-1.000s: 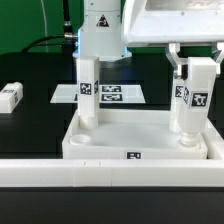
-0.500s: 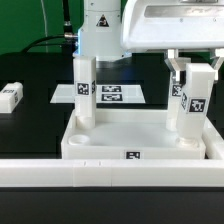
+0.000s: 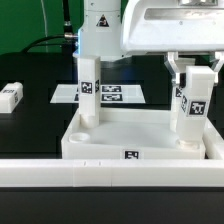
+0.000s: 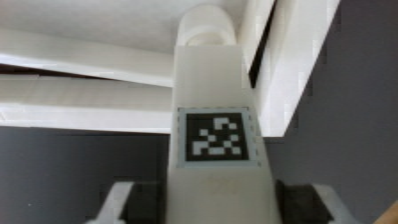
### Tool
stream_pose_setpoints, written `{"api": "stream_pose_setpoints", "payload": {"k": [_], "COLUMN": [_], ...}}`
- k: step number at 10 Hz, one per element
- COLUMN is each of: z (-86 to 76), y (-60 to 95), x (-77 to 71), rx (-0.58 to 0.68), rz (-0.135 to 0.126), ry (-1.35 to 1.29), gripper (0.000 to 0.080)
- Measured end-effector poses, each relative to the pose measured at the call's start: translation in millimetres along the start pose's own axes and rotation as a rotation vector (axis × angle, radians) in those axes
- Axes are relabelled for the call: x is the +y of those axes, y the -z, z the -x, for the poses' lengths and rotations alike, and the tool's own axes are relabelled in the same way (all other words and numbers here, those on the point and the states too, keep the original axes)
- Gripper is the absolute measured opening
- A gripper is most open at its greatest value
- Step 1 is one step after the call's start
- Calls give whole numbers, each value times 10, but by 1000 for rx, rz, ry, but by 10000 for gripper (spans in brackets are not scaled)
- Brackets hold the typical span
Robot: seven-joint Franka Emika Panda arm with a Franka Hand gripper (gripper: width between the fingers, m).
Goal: Assemble desk
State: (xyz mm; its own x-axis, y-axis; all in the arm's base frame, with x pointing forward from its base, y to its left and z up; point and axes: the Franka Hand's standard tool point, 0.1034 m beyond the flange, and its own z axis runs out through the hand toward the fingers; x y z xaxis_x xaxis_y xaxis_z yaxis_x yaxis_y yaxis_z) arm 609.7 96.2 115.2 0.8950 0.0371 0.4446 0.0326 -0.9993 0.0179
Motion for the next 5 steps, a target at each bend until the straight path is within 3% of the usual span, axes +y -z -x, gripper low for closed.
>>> {"api": "stream_pose_setpoints", "payload": {"k": [4, 5], "z": [7, 7], "y": [4, 4], "x": [11, 11], "rx": [15, 15], "rz": [2, 2], "ry": [0, 0], "gripper": [296, 474]}}
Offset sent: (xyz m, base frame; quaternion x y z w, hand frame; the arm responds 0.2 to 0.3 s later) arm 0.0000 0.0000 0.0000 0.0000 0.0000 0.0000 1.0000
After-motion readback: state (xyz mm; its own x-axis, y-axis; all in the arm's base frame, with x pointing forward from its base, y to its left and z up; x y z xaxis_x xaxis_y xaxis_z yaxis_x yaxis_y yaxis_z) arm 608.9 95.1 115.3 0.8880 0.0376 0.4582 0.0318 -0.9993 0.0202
